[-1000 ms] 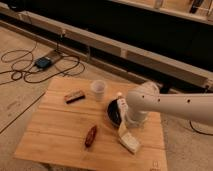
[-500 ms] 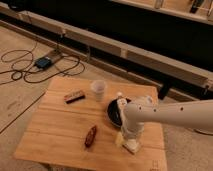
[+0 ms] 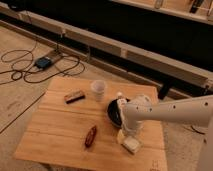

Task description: Place the white sponge in the ceramic cup

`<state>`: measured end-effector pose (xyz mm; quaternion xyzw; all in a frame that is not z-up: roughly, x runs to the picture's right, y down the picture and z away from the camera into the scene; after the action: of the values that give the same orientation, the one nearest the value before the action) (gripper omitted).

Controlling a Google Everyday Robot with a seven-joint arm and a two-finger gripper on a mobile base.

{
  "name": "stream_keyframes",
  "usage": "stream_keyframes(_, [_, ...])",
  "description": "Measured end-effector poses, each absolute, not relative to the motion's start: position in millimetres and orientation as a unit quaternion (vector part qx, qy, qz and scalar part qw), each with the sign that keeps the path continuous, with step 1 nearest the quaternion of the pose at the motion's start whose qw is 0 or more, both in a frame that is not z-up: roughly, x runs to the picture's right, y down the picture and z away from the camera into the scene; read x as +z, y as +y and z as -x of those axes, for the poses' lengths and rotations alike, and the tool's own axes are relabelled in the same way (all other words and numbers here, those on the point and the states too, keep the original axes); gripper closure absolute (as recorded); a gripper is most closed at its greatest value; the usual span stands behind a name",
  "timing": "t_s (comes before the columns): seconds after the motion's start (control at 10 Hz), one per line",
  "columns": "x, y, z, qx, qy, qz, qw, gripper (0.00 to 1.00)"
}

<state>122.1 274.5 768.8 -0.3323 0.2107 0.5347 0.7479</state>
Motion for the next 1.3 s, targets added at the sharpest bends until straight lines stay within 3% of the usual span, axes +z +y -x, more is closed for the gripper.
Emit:
stream_keyframes(0.4, [769.7, 289.4, -122.1, 0.515, 0.224, 0.327, 0.76, 0.35])
stream_keyframes(1.0, [761.3, 282.9, -127.1, 0.521, 0.243, 0.317, 0.754, 0.96])
stream_keyframes(1.3, [737.2, 271.9, -136.1, 0.525, 0.25, 0.322, 0.747, 1.0])
